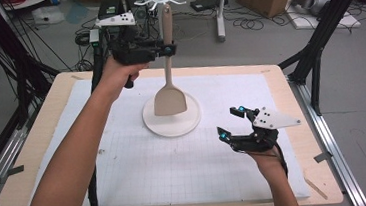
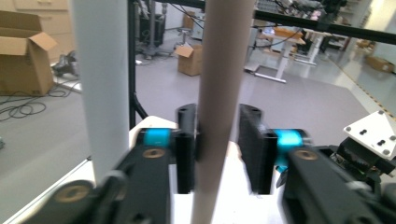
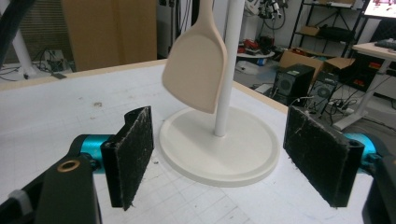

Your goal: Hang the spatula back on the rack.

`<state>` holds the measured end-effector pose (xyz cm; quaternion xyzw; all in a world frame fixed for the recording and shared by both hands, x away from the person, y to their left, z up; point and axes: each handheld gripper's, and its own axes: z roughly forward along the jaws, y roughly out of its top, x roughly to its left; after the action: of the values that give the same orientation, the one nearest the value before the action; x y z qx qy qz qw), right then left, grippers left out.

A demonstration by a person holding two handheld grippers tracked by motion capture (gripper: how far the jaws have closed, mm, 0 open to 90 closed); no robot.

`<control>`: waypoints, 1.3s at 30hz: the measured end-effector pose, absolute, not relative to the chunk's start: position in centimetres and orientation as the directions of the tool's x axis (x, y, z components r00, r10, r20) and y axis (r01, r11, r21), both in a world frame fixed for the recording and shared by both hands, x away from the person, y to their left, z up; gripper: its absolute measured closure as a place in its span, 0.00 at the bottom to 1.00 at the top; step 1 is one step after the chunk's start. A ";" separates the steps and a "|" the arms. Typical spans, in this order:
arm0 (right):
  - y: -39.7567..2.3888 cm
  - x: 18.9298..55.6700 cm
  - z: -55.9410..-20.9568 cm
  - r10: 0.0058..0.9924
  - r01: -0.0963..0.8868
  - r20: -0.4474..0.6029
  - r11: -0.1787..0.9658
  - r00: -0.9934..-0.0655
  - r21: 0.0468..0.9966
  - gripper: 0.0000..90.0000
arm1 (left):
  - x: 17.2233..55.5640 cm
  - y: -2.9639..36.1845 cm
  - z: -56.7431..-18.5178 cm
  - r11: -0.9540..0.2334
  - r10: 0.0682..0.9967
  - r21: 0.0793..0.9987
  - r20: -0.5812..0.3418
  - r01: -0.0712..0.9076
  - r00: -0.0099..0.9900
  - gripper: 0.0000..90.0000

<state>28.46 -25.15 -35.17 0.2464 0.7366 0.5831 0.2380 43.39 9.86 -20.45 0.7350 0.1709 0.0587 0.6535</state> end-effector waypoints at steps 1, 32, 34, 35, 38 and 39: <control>-25.2 28.5 -35.2 0.641 0.084 -0.065 0.199 -0.765 0.976 0.26 | 43.2 10.1 -20.7 -0.090 0.343 0.982 -0.126 0.166 0.931 0.70; -26.6 28.7 -39.1 0.729 0.211 -0.032 0.240 -0.684 0.948 0.26 | 31.9 21.1 -37.0 -0.057 0.535 0.998 -0.002 0.039 0.845 0.19; -26.8 28.6 -39.2 0.734 0.214 -0.031 0.238 -0.678 0.948 0.26 | 31.5 21.8 -38.2 -0.044 0.556 0.998 -0.021 0.055 0.831 0.19; -26.9 28.6 -39.3 0.736 0.214 -0.032 0.237 -0.676 0.948 0.26 | 31.3 22.2 -38.7 -0.042 0.567 0.997 -0.026 0.060 0.823 0.19; -26.9 28.5 -39.5 0.740 0.210 -0.032 0.232 -0.672 0.950 0.26 | 30.9 22.8 -39.9 -0.043 0.599 0.996 -0.039 0.081 0.800 0.19; -26.9 28.5 -39.5 0.741 0.205 -0.040 0.237 -0.670 0.950 0.26 | 30.8 22.9 -40.1 -0.052 0.605 0.994 -0.041 0.091 0.795 0.19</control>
<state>28.48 -26.93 -39.52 0.3177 0.7447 0.5297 0.2527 30.77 22.89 -40.09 0.6971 0.2497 0.2004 0.6415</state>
